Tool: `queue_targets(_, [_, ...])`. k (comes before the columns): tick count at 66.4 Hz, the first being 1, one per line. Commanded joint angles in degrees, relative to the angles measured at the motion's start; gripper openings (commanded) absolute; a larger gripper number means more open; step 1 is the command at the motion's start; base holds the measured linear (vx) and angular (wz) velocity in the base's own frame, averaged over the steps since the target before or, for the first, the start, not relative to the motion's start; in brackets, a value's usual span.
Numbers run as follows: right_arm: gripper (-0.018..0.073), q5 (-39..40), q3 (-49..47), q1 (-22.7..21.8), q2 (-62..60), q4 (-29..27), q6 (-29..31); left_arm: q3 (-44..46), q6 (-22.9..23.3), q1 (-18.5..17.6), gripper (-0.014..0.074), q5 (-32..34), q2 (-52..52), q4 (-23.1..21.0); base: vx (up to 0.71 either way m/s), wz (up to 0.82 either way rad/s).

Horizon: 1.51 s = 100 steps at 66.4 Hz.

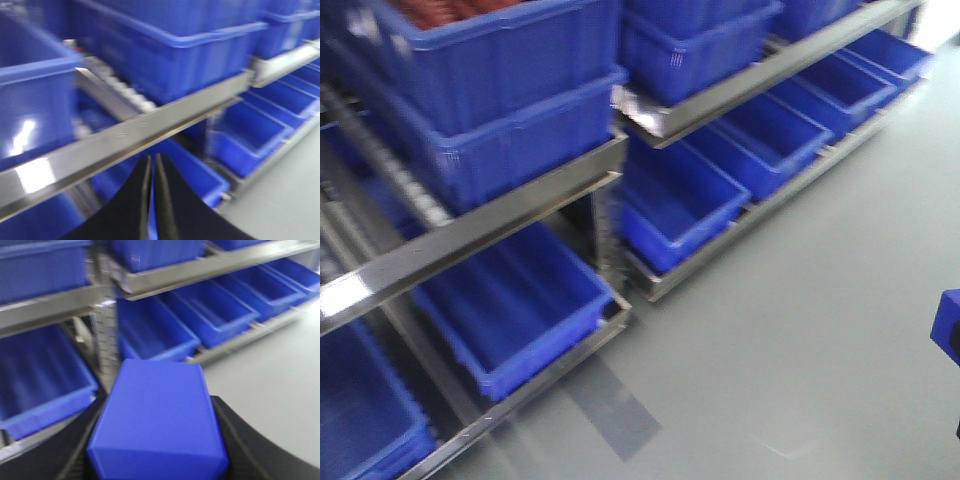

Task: Pour parts from conveyor to right shelf
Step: 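Position the base in front of the empty blue bin on the shelf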

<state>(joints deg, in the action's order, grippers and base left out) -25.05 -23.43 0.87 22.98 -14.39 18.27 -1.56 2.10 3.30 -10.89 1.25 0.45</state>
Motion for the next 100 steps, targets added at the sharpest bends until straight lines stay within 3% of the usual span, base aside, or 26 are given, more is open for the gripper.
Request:
queue_targets(1, [-0.0005, 4.43, -1.72, -0.45, 0.56, -0.17, 0.41, 1.1, 0.49, -0.08, -0.0006, 4.07, 0.77, -0.45, 0.22, 0.84])
queue_targets(55, [-0.0005, 4.43, -1.72, -0.45, 0.56, -0.17, 0.41, 1.1, 0.49, -0.08, -0.0006, 4.07, 0.77, -0.45, 0.2, 0.76])
queue_targets(100, [-0.0005, 4.43, -1.72, -0.45, 0.56, -0.17, 0.41, 1.1, 0.49, -0.08, -0.0006, 4.07, 0.77, -0.45, 0.19, 0.15])
